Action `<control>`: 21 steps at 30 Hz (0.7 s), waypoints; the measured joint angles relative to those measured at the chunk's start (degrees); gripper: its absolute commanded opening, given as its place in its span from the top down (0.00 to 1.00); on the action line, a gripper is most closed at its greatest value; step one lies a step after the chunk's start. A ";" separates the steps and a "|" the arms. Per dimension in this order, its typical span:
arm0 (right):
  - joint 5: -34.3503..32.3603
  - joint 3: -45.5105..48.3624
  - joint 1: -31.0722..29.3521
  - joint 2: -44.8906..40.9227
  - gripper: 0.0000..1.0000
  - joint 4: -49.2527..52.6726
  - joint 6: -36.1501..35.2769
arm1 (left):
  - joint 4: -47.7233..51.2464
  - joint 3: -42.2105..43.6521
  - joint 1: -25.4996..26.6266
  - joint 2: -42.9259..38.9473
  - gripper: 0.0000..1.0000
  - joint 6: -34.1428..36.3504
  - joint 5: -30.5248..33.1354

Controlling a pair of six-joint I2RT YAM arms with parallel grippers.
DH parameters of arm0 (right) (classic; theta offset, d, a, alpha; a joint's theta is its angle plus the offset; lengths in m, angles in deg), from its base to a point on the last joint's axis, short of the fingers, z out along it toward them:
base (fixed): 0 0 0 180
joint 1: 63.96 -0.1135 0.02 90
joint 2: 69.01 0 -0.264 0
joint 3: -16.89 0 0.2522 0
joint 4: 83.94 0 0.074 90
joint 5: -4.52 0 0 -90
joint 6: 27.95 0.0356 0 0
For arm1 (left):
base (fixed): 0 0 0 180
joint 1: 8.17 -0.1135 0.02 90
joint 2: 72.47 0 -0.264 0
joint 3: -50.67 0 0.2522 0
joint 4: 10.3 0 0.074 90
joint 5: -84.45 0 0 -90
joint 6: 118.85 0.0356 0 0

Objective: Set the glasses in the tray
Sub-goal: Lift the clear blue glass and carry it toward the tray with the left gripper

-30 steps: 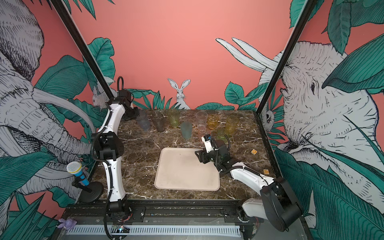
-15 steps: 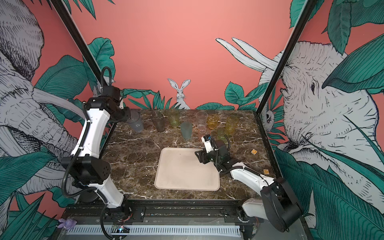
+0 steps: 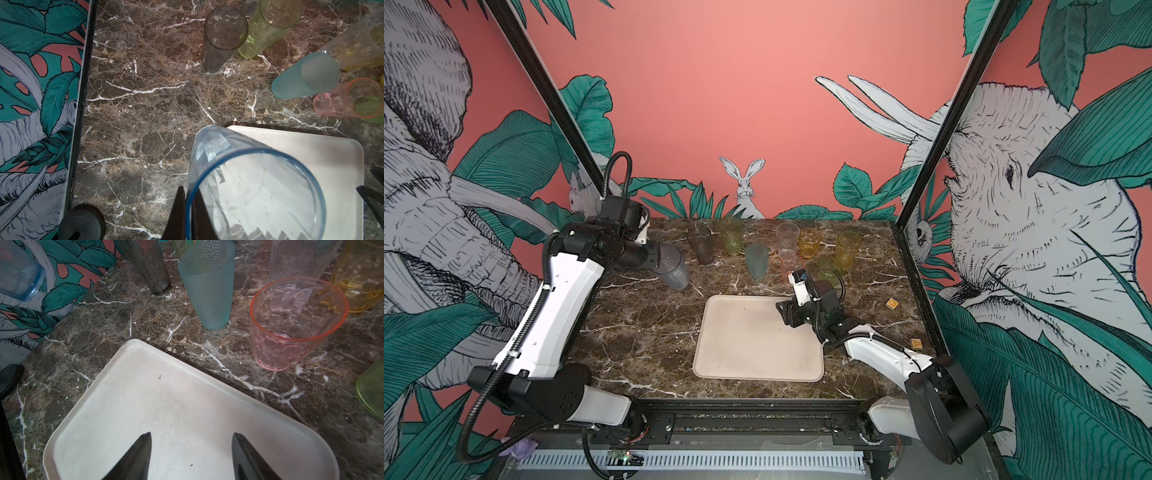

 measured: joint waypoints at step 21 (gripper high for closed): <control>-4.96 0.02 -0.02 -1.03 0.35 -0.07 -0.15 | -6.14 15.15 20.57 -2.82 1.00 -8.41 4.26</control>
